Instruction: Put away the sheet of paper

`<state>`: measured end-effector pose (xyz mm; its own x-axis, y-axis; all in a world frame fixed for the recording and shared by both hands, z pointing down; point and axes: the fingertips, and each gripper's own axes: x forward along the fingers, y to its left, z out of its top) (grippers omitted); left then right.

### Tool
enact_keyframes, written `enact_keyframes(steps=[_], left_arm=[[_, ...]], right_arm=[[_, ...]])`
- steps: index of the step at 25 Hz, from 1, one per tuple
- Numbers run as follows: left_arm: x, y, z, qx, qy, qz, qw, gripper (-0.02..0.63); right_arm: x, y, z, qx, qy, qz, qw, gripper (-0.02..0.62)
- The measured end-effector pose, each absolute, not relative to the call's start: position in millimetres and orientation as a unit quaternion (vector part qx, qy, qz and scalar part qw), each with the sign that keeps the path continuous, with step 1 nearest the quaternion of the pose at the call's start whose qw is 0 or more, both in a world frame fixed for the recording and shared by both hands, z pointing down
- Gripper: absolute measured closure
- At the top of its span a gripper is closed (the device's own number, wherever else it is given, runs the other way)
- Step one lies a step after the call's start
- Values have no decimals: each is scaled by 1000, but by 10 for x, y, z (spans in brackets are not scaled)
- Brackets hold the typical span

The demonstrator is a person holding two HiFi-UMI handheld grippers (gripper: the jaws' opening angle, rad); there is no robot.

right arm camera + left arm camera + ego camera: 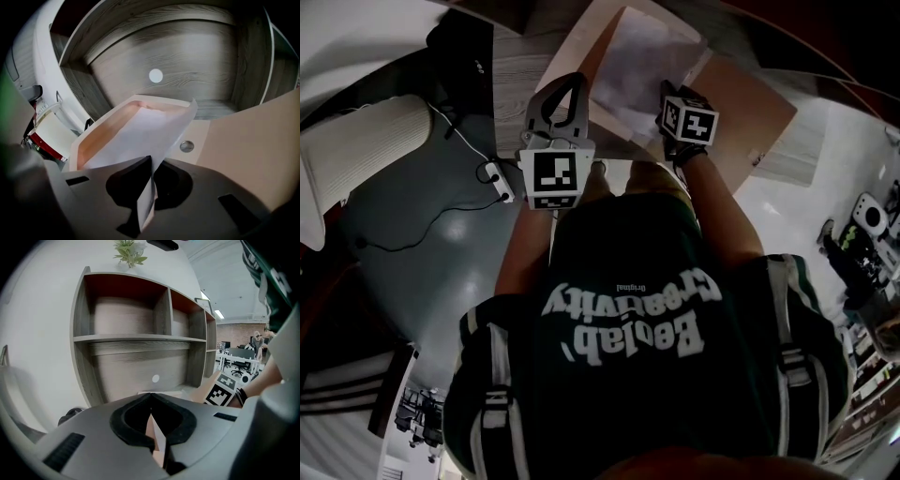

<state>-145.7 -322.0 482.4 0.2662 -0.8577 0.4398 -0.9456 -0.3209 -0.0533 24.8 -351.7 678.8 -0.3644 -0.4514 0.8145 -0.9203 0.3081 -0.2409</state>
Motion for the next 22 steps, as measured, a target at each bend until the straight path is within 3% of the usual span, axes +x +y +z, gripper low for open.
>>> enact_keyframes(steps=[22], left_arm=[[-2089, -3090, 4940, 749, -618, 201, 132, 588]], right_arm=[[-572, -3749, 6891, 405, -773, 358, 332, 561]])
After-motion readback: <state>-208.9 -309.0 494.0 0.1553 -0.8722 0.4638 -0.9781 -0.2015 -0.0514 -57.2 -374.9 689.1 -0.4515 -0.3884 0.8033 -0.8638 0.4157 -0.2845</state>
